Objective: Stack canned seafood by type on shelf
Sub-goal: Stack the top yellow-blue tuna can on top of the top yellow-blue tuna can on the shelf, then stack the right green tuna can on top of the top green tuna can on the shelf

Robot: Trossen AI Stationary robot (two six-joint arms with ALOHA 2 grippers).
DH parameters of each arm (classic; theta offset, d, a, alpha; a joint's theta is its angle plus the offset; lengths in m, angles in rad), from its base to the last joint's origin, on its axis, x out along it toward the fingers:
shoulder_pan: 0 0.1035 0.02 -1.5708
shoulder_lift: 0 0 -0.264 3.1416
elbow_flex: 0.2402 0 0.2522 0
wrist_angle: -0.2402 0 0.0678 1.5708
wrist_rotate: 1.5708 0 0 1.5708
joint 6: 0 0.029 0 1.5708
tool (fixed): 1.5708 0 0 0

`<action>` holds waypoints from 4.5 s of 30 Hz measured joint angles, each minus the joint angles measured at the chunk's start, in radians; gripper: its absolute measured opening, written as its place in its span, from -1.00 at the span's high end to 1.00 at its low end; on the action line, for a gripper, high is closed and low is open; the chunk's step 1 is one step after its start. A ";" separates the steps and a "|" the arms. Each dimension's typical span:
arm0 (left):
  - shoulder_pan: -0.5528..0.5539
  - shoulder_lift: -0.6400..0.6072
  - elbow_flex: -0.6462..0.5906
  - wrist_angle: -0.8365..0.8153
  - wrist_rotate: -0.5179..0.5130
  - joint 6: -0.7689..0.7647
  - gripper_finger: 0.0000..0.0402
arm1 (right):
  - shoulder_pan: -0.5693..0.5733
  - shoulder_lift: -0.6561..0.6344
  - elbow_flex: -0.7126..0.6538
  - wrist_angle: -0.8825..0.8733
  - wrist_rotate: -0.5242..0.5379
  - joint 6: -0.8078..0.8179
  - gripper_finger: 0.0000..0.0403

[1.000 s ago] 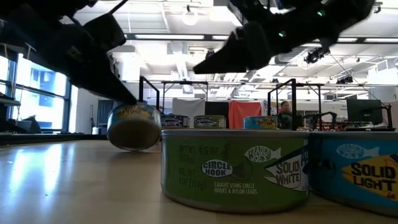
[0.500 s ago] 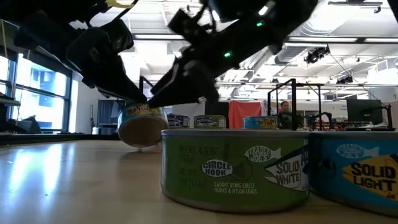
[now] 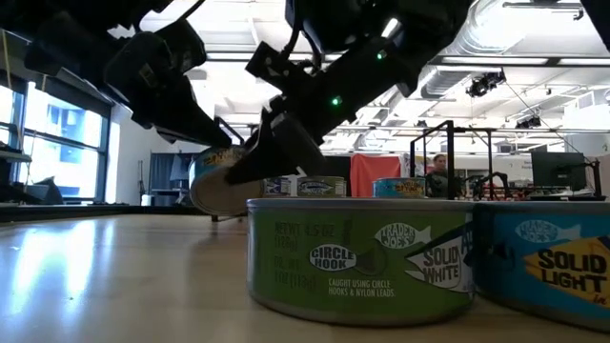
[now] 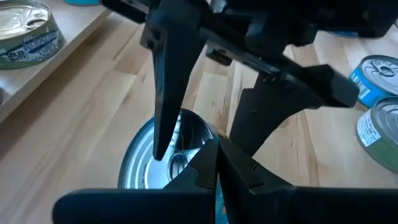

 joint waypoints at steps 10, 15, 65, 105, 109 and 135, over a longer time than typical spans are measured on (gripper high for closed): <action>0.001 -0.012 0.000 0.026 -0.011 0.028 0.91 | 0.005 0.004 -0.001 0.015 -0.003 0.112 0.41; -0.008 -0.073 0.000 -0.004 -0.001 0.109 0.70 | 0.013 0.005 -0.011 -0.022 0.060 0.254 0.40; -0.135 0.205 0.000 0.416 -0.136 0.235 0.43 | -0.529 -0.296 -0.021 -0.826 0.508 -0.053 0.40; -0.139 0.204 0.000 0.421 -0.136 0.225 0.43 | -0.256 -0.458 -0.041 -0.688 -0.025 0.214 -0.12; -0.152 0.204 0.000 0.417 -0.136 0.224 0.43 | -0.090 -0.458 -0.107 -0.575 -0.178 0.241 -0.12; -0.171 0.204 0.000 0.418 -0.136 0.244 0.43 | 0.838 -0.457 -0.121 -1.035 -0.129 1.912 0.93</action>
